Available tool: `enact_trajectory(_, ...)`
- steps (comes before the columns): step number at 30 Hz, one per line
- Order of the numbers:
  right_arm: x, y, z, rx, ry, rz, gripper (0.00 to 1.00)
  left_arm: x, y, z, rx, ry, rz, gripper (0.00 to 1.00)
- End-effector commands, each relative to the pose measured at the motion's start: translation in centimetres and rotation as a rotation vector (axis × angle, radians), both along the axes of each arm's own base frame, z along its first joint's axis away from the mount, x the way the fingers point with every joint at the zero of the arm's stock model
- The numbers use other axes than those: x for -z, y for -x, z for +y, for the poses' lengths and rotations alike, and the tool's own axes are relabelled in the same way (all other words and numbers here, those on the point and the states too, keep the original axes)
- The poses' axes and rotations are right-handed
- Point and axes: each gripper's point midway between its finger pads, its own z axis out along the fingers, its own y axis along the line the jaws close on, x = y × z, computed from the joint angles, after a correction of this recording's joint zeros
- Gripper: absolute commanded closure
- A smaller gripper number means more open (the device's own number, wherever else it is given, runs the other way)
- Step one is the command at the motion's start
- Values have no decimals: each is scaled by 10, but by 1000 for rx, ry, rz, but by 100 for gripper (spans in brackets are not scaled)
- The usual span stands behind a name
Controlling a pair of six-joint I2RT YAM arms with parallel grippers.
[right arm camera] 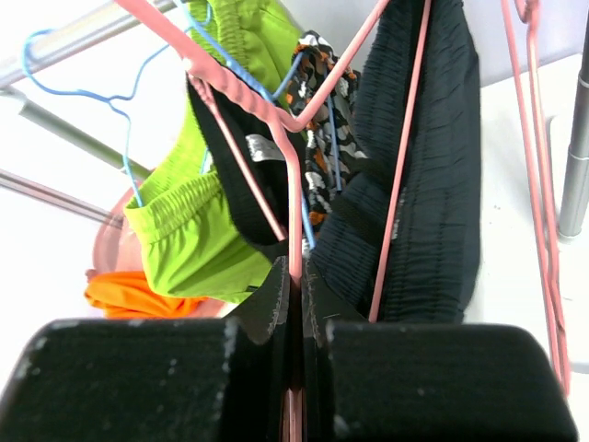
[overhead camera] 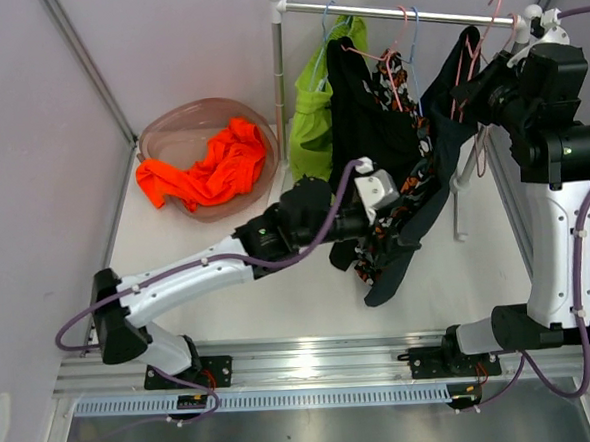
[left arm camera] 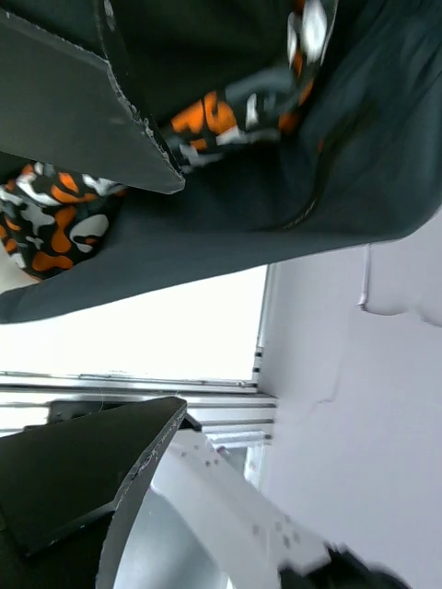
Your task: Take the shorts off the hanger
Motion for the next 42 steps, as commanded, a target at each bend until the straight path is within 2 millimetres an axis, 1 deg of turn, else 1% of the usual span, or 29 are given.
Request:
enact_trajectory(1, -38, 13, 9, -30, -52, -126, 100, -33, -4, -18, -33, 84, -94, 1)
enact_trajectory(5, -37, 24, 14, -49, -65, -120, 100, -19, -9, -41, -42, 71, -82, 1)
enact_trajectory(9, -35, 32, 17, -68, -73, -115, 100, -14, -18, -52, -65, 72, -83, 1)
enact_trajectory(10, -35, 33, 17, -71, -75, -115, 100, -19, -19, -54, -68, 84, -86, 1)
enact_trajectory(12, -34, 36, 19, -77, -79, -108, 100, -10, -23, -61, -75, 70, -77, 1)
enact_trajectory(15, -36, 42, 21, -88, -89, -111, 100, -8, -28, -69, -86, 66, -71, 3)
enact_trajectory(16, -36, 42, 21, -88, -91, -112, 100, -10, -30, -71, -92, 69, -73, 8)
enact_trajectory(17, -37, 44, 21, -88, -91, -114, 100, -9, -32, -72, -97, 67, -69, 21)
enact_trajectory(18, -38, 44, 21, -90, -91, -115, 100, -7, -33, -74, -101, 61, -64, 56)
enact_trajectory(19, -37, 44, 21, -88, -91, -114, 100, -2, -34, -75, -105, 53, -58, 77)
enact_trajectory(20, -37, 44, 20, -87, -89, -113, 100, -1, -35, -75, -110, 51, -49, 94)
enact_trajectory(21, -35, 41, 19, -84, -87, -108, 100, 4, -34, -74, -108, 41, -43, 100)
enact_trajectory(22, -36, 41, 19, -82, -87, -111, 100, -2, -31, -70, -101, 51, -46, 100)
enact_trajectory(23, -36, 39, 19, -84, -89, -110, 100, 20, -25, -67, -93, 15, -24, 100)
enact_trajectory(25, -38, 34, 17, -76, -89, -113, 100, 21, -16, -60, -84, 37, -2, 100)
enact_trajectory(26, -40, 32, 16, -78, -86, -116, 100, 54, -4, -47, -85, -19, 21, 100)
enact_trajectory(28, -43, 26, 13, -70, -80, -119, 100, 55, 11, -37, -76, 15, 37, 100)
enact_trajectory(29, -45, 24, 12, -69, -79, -122, 100, 92, 27, -21, -73, -43, 67, 100)
enact_trajectory(30, -53, 24, 12, -73, -78, -141, 100, 98, 36, -15, -69, -38, 95, 100)
enact_trajectory(31, -50, 18, 9, -66, -74, -127, 100, 117, 52, -9, -51, -54, 114, 100)
enact_trajectory(32, -50, 16, 9, -68, -69, -127, 100, 121, 56, -4, -58, -50, 131, 100)
enact_trajectory(33, -52, 14, 8, -66, -69, -129, 100, 140, 61, 7, -69, -80, 150, 100)
enact_trajectory(34, -51, 13, 8, -68, -70, -126, 100, 140, 64, 9, -70, -71, 174, 100)
enact_trajectory(35, -50, 13, 8, -66, -70, -121, 100, 142, 60, 12, -103, -69, 181, 100)
enact_trajectory(37, -47, 16, 11, -79, -82, -110, 100, 132, 50, 15, -156, -52, 162, 100)
enact_trajectory(38, -43, 21, 12, -87, -90, -101, 100, 136, 44, 16, -191, -85, 151, 100)
enact_trajectory(39, -41, 25, 14, -96, -98, -94, 100, 124, 27, 11, -261, -88, 113, 100)
enact_trajectory(41, -32, 42, 19, -122, -109, -66, 100, 79, 3, 1, -345, -73, 77, 100)
enact_trajectory(42, -28, 48, 22, -137, -118, -53, 100, 75, -7, -2, -383, -91, 69, 100)
